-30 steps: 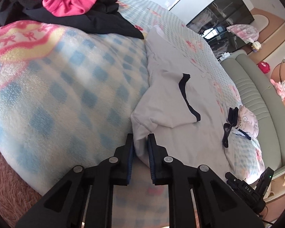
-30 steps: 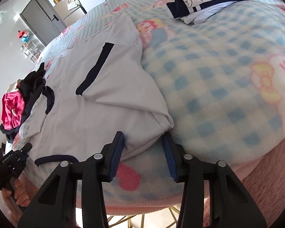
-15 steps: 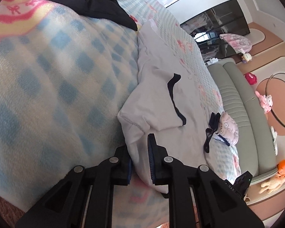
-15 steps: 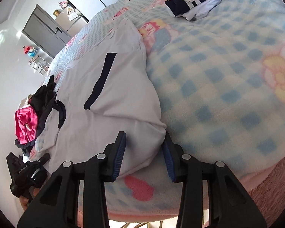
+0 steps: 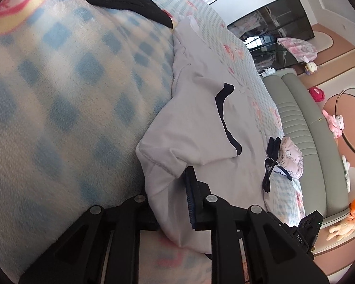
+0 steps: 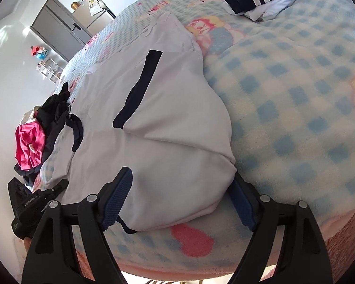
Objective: Fold clothes
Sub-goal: 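Grasp the shirt side edge with both grippers and fold it inward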
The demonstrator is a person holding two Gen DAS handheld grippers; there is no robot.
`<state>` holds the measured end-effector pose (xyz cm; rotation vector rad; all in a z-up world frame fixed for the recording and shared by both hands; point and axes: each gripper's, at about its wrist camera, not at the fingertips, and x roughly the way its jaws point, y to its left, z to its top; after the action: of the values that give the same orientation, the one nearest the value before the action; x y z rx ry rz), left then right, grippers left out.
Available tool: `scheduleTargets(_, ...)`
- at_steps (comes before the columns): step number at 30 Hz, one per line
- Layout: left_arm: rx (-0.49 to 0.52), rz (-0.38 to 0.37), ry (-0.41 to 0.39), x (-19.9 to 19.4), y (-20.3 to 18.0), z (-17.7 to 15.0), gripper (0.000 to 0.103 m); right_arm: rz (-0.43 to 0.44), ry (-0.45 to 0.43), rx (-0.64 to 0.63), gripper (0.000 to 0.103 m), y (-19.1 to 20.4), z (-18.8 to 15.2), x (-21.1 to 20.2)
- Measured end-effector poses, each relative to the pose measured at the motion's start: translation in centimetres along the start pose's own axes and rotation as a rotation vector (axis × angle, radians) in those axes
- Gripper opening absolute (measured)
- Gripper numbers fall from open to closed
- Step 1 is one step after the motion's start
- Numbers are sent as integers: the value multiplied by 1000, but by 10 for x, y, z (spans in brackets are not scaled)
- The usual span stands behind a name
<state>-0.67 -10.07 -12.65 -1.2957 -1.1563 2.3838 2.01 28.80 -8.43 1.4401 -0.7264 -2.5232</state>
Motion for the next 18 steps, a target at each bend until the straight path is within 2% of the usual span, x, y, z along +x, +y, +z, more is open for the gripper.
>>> scheduleTargets(1, -2, -7, 9, 1, 1, 0, 20, 18, 2, 9, 80, -1, 0, 1)
scheduleTargets(2, -8, -24, 23, 4, 1, 1, 25, 16, 7, 15, 69, -3, 1, 1)
scheduleTargets(3, -18, -56, 42, 6, 2, 2, 28, 9, 13, 21, 50, -4, 3, 1)
scheduleTargets(4, -26, -89, 59, 7, 2, 4, 36, 19, 12, 34, 44, -6, 4, 0)
scheduleTargets(6, -29, -106, 70, 7, 1, 6, 37, 53, 6, 67, 23, -10, 6, -4)
scheduleTargets(7, -24, -94, 59, 5, -1, 5, 31, 79, -2, 80, 20, -11, 6, -6)
scheduleTargets(8, -16, -67, 39, 4, -2, 4, 16, 75, 1, 72, 20, -10, 6, -5)
scheduleTargets(9, -9, -43, 18, 2, -3, 3, 11, 57, 8, 56, 20, -8, 6, -3)
scheduleTargets(10, -26, -55, 16, 3, -1, 3, 11, 40, 16, 39, 21, -6, 6, 0)
scheduleTargets(12, -65, -88, 14, 7, 2, 4, 15, 27, 15, 19, 34, -7, 5, 11)
scheduleTargets(14, -78, -105, 45, 19, 3, 5, 18, 23, 13, 14, 36, -9, 4, 21)
scheduleTargets(16, -16, -51, 43, 20, -7, 6, 16, 28, 4, 14, 30, -6, 4, 21)
scheduleTargets(17, 16, -32, 25, 15, -13, 6, 7, 29, -10, -4, 15, 0, 4, 14)
scheduleTargets(18, 43, -20, 8, 9, -18, 5, 1, 31, -24, -23, 10, 5, 4, 8)
